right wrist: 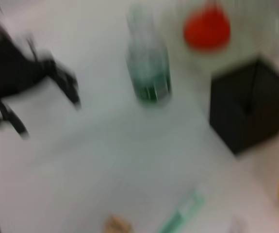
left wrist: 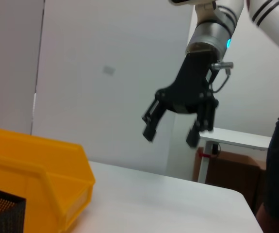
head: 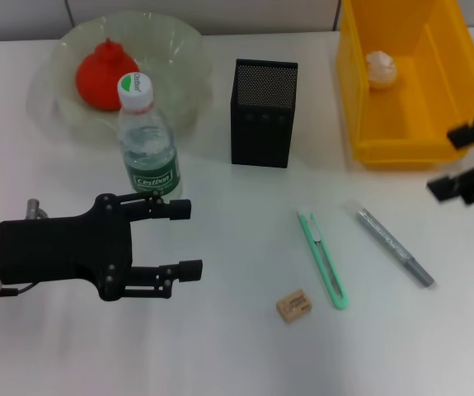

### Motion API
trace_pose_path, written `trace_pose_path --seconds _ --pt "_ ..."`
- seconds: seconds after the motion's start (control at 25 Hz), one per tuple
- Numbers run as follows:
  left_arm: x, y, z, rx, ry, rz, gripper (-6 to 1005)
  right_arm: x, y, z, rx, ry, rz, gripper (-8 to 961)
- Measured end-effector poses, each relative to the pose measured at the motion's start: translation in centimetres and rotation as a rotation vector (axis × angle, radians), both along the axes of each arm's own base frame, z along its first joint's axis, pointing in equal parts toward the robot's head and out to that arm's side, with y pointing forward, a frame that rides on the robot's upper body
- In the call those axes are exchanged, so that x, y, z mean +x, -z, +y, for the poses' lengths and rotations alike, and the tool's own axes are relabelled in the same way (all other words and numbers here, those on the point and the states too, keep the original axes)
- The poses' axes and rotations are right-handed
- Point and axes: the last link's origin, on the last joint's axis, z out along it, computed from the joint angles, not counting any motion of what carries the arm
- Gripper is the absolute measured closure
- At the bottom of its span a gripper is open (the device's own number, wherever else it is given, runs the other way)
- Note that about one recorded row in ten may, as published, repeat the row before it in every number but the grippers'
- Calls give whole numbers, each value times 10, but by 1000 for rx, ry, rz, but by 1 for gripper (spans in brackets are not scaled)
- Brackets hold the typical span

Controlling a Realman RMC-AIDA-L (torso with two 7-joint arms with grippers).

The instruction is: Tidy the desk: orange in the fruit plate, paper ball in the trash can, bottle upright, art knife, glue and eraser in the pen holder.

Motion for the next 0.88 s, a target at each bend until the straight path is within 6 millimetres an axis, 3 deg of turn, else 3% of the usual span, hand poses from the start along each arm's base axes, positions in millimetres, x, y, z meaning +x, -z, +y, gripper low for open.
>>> trace_pose_path --seconds 0.16,0.36,0.64,0.88 --pt "-1 1 2 3 -22 9 201 -23 32 10 -37 69 -200 114" --pt "-2 2 5 8 -31 21 201 -35 81 22 -50 116 -334 114" --pt "-3 7 7 17 -47 33 201 -16 148 40 -61 140 -384 114" --pt "-2 9 5 14 -51 28 200 -8 170 50 -23 117 -367 115"
